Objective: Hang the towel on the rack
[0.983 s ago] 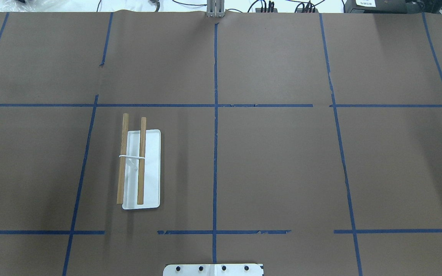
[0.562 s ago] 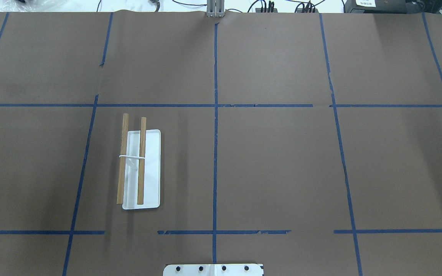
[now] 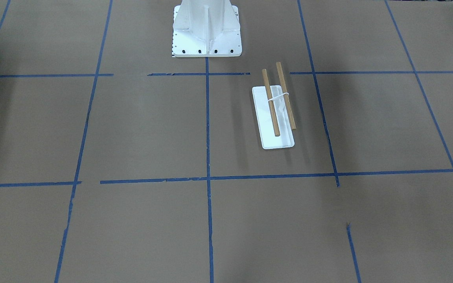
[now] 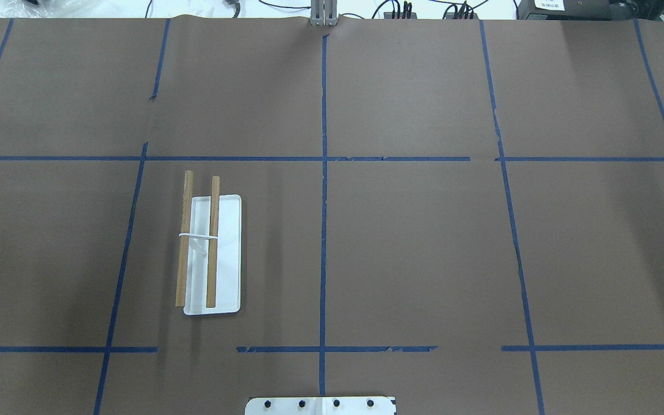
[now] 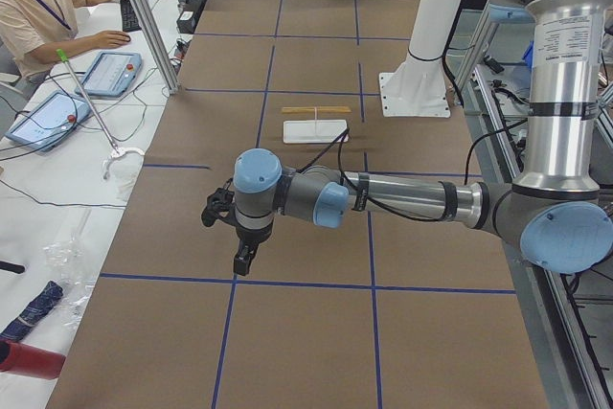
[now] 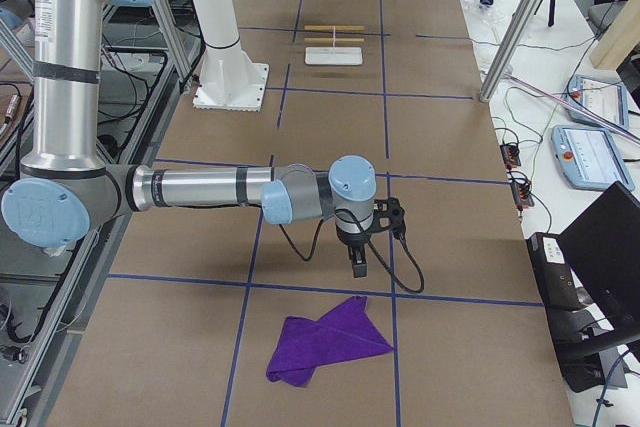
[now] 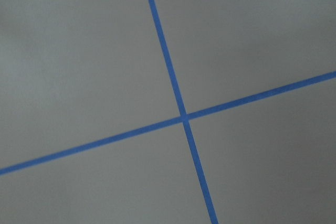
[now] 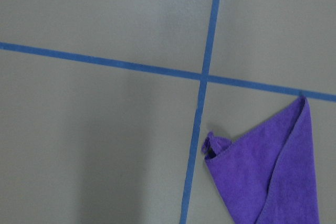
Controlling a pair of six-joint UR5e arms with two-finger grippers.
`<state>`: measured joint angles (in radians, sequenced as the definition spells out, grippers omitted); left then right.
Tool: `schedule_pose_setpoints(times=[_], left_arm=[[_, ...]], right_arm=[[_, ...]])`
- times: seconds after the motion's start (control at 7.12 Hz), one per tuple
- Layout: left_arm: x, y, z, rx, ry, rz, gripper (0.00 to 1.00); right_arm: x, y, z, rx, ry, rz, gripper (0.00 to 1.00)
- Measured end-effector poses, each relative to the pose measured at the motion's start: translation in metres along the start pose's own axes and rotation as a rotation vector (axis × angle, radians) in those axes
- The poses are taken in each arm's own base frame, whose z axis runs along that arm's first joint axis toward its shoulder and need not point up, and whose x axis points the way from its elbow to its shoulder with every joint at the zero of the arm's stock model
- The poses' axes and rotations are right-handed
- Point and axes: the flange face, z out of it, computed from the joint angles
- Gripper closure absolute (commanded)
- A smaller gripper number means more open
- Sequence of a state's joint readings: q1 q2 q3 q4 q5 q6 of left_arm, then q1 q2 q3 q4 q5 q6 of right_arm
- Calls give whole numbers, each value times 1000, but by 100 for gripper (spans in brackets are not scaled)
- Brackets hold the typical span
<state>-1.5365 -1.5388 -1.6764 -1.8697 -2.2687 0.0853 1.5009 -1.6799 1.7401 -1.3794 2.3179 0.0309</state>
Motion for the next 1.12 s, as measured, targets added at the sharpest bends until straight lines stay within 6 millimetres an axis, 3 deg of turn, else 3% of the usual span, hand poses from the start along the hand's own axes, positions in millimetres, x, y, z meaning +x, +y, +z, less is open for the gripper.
schedule_pose_setpoints(times=[0.42,0.7,0.98,1.12], left_arm=[[9,-18,-11,253,-1,73,0],[3,0,-1,371,10,120,0],[1,12,4,403,18,142,0],[1,17,5,416,17,148,0]], right_arm=[[5,3,5,66,1,-83,0],[17,13,37,46,3,-162,0],[19,20,80,-13,76,-239,0],[29,26,102,-25,115,-283,0]])
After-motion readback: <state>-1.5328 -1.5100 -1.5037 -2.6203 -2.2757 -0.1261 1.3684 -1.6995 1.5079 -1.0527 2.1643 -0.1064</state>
